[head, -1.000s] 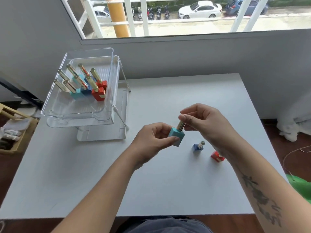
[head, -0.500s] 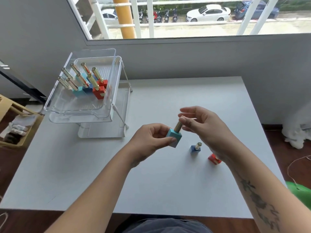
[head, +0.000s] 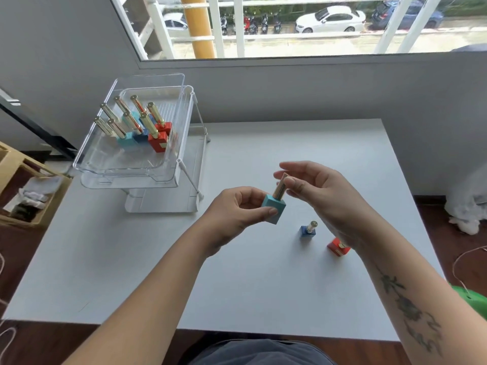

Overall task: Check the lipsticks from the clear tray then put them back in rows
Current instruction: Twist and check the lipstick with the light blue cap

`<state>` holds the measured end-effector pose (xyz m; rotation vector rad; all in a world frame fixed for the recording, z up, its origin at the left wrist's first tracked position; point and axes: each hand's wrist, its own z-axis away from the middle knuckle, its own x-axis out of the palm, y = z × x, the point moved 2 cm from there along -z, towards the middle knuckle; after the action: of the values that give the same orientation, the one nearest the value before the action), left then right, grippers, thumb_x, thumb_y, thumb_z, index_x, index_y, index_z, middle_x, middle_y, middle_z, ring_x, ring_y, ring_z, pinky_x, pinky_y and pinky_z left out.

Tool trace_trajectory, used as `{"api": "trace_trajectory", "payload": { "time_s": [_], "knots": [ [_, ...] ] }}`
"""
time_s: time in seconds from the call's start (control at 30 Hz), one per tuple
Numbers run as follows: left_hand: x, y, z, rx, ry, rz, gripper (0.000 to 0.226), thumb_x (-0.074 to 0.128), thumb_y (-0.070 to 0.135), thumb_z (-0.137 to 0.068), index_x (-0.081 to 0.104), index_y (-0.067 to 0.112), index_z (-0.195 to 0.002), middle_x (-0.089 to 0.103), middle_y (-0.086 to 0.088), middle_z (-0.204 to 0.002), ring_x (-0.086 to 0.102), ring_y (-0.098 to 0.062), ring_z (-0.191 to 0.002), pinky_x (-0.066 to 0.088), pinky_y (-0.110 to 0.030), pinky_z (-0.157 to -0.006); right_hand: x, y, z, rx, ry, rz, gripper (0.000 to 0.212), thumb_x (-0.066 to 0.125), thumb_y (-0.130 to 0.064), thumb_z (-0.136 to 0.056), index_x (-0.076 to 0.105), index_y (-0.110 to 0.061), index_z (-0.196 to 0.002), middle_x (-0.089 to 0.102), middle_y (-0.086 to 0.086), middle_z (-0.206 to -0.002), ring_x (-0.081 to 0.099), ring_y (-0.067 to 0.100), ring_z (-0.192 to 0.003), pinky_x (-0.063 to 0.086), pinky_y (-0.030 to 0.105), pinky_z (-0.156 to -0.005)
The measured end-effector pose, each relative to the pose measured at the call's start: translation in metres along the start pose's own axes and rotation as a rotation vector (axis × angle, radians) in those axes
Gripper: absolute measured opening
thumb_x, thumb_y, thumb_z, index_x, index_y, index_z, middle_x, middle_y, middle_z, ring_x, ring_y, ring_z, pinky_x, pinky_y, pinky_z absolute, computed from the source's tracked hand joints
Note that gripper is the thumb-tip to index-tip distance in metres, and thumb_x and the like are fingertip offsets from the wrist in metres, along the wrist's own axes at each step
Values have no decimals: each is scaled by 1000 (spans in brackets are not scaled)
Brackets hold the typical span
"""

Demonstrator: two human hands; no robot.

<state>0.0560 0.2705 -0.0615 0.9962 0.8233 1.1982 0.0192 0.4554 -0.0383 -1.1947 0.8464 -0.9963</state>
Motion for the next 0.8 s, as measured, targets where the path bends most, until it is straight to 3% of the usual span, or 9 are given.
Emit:
{"api": "trace_trajectory", "payload": {
  "time_s": [0.2, 0.4, 0.63, 0.8],
  "knots": [
    [-1, -4, 2, -11, -11, 4, 19, 78, 13, -80, 73, 11, -99, 75, -11, -100, 70, -13, -90, 54, -22, -84, 5, -2, -4, 15, 80, -3, 10, 71, -15, -86, 72, -15, -96, 77, 5, -92, 74, 18, -89, 57, 30, -87],
    [-3, -5, 3, -1, 0, 29, 17, 79, 15, -80, 75, 17, -97, 77, -4, -96, 72, -13, -90, 52, -16, -77, 12, 2, -5, 50, 13, -50, 21, 61, -11, -93, 67, -13, -113, 77, 0, -100, 72, 13, -97, 56, 22, -84],
    [-2, -9, 1, 49, 65, -19, 13, 79, 21, -80, 75, 23, -92, 78, -2, -92, 72, -20, -93, 57, -29, -87, 14, 8, -10, 31, 89, -26, 10, 61, -9, -93, 71, -12, -94, 77, 6, -88, 74, 19, -86, 58, 25, -79],
    [0, -16, -1, 51, 97, -44, 14, 76, 23, -82, 74, 24, -97, 78, 4, -92, 72, -13, -93, 55, -27, -88, 16, 9, -13, 19, 123, -21, 8, 64, -8, -90, 71, -12, -90, 77, 8, -84, 74, 19, -83, 58, 22, -74]
  ]
}}
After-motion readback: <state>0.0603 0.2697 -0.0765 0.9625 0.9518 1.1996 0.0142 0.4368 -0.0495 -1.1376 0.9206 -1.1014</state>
